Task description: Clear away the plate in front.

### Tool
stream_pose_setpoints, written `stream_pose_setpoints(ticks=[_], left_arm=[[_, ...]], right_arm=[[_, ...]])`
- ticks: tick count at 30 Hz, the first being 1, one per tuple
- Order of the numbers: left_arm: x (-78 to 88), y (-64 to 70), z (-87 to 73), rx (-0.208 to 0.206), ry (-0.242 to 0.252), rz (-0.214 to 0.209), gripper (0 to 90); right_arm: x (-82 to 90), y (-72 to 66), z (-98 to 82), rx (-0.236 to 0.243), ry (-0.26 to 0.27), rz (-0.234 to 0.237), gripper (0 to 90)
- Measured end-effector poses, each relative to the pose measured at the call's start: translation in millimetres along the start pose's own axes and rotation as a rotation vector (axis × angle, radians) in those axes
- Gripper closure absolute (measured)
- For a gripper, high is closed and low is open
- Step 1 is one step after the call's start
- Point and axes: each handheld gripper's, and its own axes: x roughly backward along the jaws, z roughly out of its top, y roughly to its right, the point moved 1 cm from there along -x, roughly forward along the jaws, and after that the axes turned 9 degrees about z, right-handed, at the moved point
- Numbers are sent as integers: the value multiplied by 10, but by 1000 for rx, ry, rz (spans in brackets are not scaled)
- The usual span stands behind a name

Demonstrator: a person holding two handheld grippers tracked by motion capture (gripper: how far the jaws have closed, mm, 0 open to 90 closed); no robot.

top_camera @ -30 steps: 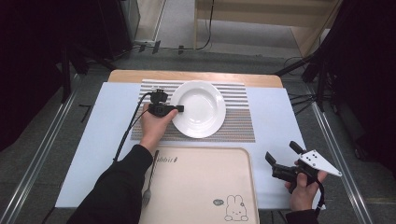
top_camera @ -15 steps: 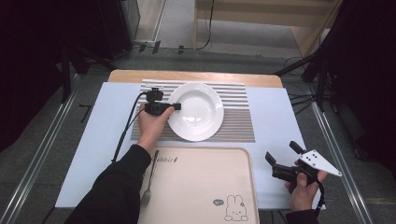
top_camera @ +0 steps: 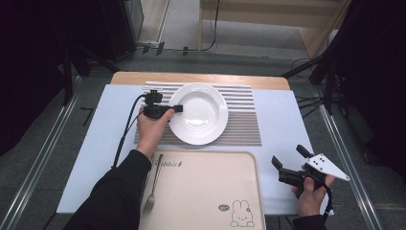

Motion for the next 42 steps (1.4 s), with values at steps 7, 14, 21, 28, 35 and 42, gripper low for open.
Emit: stream_pose_setpoints(ticks=[7, 14, 21, 28, 35, 42], left_arm=[[95, 17, -35, -13, 4, -14, 820], [185, 23, -61, -17, 13, -24, 820], [255, 57, -89, -28, 16, -38, 820], [301, 70, -135, -32, 16, -55, 820], [342, 69, -187, -34, 14, -66, 820], [406, 82, -257, -43, 14, -79, 819]], right_arm=[[-12, -11, 1, 6, -5, 0, 0], [-21, -16, -1, 9, -9, 0, 0], [-22, -16, -1, 10, -10, -1, 0], [-21, -18, 0, 10, -9, -1, 0], [-20, -21, 2, 11, -9, -2, 0], [-19, -24, 3, 12, -9, 0, 0]])
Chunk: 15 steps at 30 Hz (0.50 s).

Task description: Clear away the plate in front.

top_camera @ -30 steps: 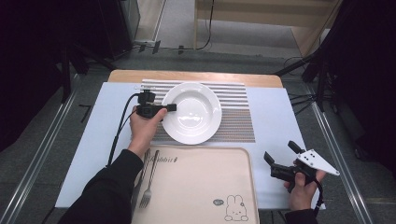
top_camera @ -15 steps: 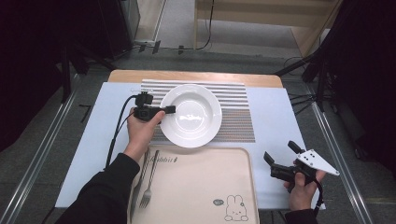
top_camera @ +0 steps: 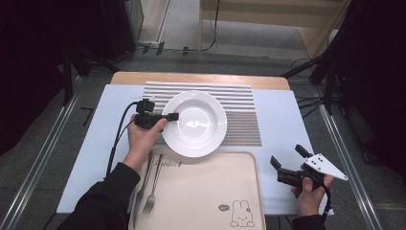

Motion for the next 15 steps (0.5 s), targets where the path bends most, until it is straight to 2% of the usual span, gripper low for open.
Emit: stream_pose_setpoints(ticks=[15], left_arm=[[92, 34, -140, 2, 2, -28, 817]], right_arm=[[-5, -6, 1, 5, -2, -2, 0]])
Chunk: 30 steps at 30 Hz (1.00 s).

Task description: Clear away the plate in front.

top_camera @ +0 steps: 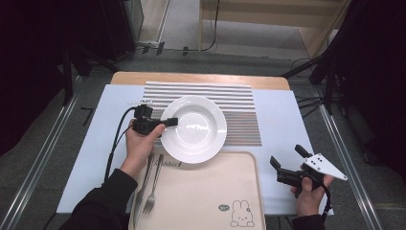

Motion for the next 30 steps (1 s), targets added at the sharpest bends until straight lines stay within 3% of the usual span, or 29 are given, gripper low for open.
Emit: stream_pose_setpoints(ticks=[30], left_arm=[[146, 155, -323, -16, -22, -51, 814]], right_arm=[[-3, -13, 1, 0, -1, 2, 0]])
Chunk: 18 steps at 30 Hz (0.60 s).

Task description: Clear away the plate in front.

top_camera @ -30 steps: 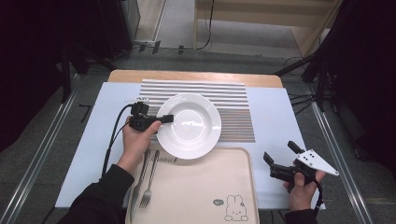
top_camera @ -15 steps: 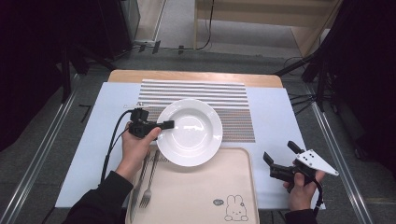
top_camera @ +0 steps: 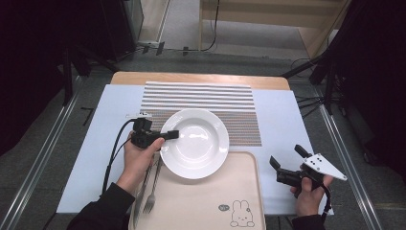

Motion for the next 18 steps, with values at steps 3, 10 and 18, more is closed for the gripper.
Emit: stream_pose_setpoints(ticks=[3, 10, 18], left_arm=[[16, 21, -26, -7, -7, -4, 814], [54, 52, -100, -8, -11, -10, 813], [85, 115, -217, -16, -24, -35, 813]], right_arm=[[-1, -2, 0, 2, 0, 1, 0], [4, -4, 4, 2, 0, 1, 0], [2, -9, 4, 2, -2, 0, 0]])
